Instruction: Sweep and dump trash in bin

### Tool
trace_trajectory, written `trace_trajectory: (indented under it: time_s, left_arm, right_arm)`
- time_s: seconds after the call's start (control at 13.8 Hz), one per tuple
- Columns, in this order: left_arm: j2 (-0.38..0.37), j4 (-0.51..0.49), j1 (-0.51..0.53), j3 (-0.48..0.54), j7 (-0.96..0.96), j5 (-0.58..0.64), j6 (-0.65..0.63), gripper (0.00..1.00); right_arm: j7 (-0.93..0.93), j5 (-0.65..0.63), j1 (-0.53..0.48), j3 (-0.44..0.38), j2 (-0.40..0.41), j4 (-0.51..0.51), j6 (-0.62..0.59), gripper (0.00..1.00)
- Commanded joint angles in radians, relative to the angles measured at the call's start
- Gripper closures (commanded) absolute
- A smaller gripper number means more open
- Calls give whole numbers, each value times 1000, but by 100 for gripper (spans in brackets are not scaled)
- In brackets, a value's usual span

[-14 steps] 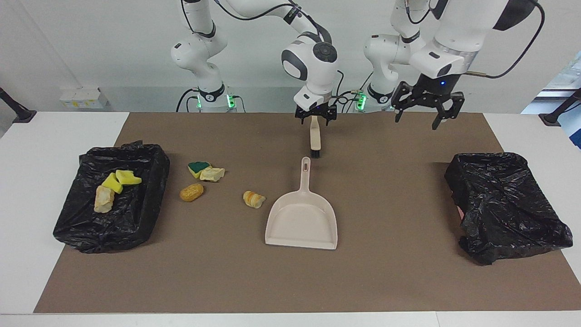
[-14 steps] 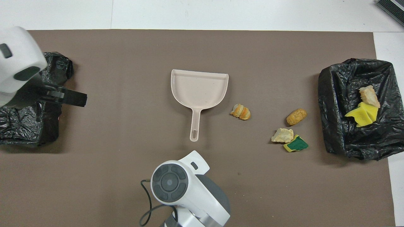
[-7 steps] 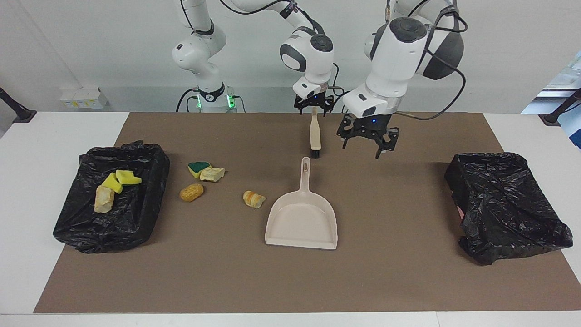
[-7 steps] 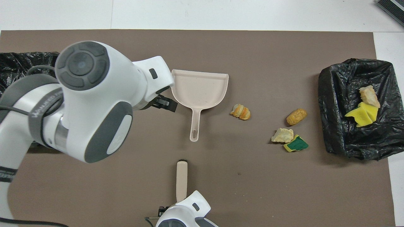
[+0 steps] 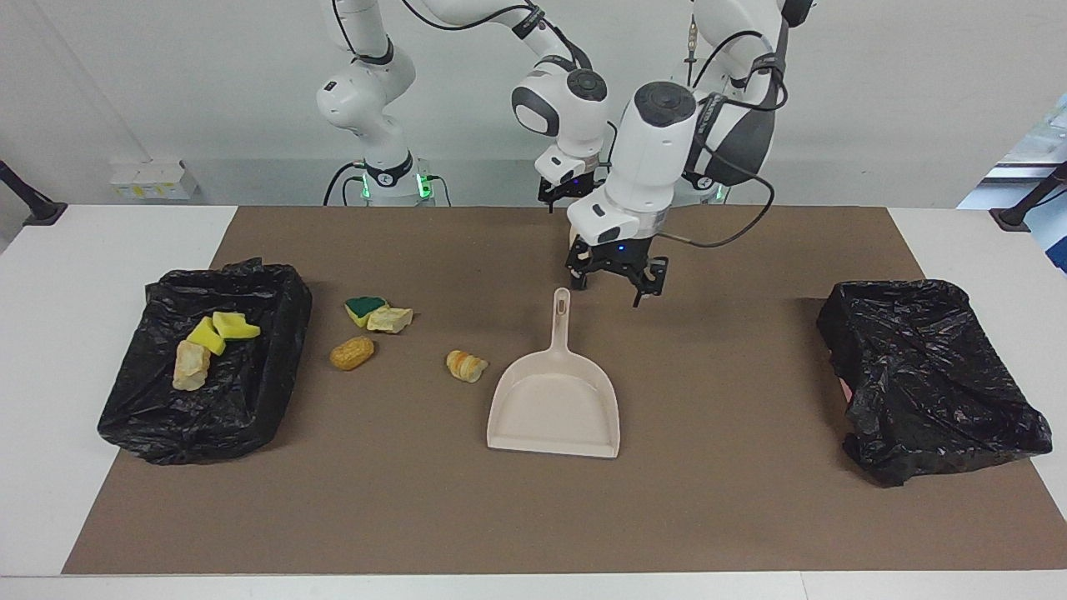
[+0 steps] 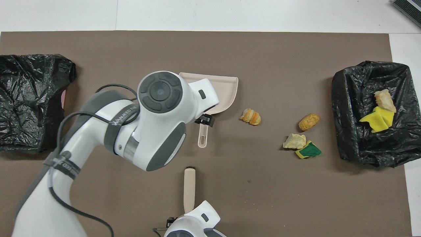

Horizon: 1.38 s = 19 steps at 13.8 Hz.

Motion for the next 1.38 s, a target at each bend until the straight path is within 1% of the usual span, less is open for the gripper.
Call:
trace_trajectory:
  time_s: [0.0, 0.07, 0.14, 0.22, 0.51, 0.58, 0.65, 0.72, 0.8, 0.87, 0.94, 1.09, 1.16, 1.3]
  left_arm:
    - [37, -44, -49, 18, -69, 17, 73, 0]
    - [69, -42, -57, 19, -111, 17, 121, 0]
    - [76, -36, -54, 19, -126, 17, 127, 0]
    - [76, -33, -53, 22, -127, 17, 126, 0]
    - [73, -31, -47, 27, -128, 17, 117, 0]
    - [71, -31, -47, 31, -128, 17, 100, 21]
    - [70, -22, -44, 32, -128, 17, 89, 33]
    - [70, -18, -44, 35, -128, 19, 89, 49]
    - [70, -16, -44, 36, -128, 33, 87, 67]
    - [70, -18, -42, 36, -128, 42, 78, 96]
    - [68, -12, -41, 38, -127, 45, 55, 100]
    - [67, 19, -34, 38, -120, 89, 49, 100]
    - [61, 18, -36, 36, -117, 109, 49, 100]
    - [47, 15, -36, 36, -108, 112, 28, 100]
  right_arm:
    - [-12, 28, 6, 1, -13, -19, 28, 47]
    - [-13, 28, 5, 1, -13, -19, 28, 68]
    - [-13, 28, 6, 1, -10, -18, 28, 89]
    - [-15, 28, 5, 1, -7, -10, 28, 100]
    - [7, 30, -8, -1, 0, 10, 10, 100]
    - [7, 30, -11, -4, -12, 10, 2, 100]
    - [5, 30, -26, -6, -26, 10, -27, 100]
    - [-6, 30, -50, -6, -49, 8, -70, 100]
    - [-10, 30, -63, -7, -78, 8, -116, 100]
    - [-15, 28, -83, -7, -110, 5, -156, 100]
    - [-47, 28, -109, -7, -141, 2, -197, 100]
    - [-114, 28, -170, -7, -199, -3, -285, 100]
    - [-127, 27, -199, -9, -228, -4, -323, 100]
    - [-182, 23, -268, -9, -271, -4, -386, 100]
